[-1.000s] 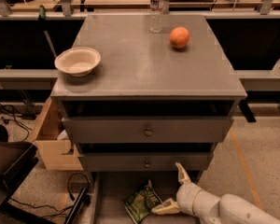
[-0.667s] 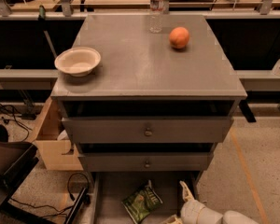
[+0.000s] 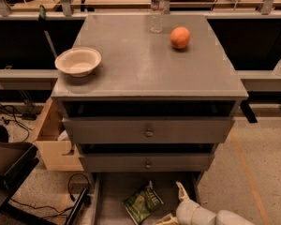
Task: Pick green jalapeno chip bag from bottom drawer and place on counter
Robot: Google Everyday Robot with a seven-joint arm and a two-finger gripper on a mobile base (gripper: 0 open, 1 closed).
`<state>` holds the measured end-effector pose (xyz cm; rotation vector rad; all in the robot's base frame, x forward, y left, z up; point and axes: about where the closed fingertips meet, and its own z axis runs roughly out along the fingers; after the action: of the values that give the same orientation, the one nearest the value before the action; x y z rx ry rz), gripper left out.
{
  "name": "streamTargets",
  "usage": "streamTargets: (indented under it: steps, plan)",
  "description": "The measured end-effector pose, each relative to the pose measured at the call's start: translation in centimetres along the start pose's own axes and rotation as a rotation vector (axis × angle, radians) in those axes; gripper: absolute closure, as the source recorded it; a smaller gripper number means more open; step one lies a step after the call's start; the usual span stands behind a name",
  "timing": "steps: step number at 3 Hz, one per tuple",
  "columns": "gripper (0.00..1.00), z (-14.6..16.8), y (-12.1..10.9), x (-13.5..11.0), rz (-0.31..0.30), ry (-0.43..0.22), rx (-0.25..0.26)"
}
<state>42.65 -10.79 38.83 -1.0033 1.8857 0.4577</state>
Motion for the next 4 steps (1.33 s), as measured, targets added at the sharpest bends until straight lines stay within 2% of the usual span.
streamTargets:
  steps: [1,2,3,4]
  plan:
    - [0.0,4.4,-0.9,3.6,0.047,0.032,0.021]
    - [0.0,10.4,-2.1,8.4,0.114,0.081,0.034]
    - [0.0,14.2,-2.9,10.2,0.136,0.112,0.028]
    - [0.0,14.3,-2.8,10.2,0.136,0.112,0.026]
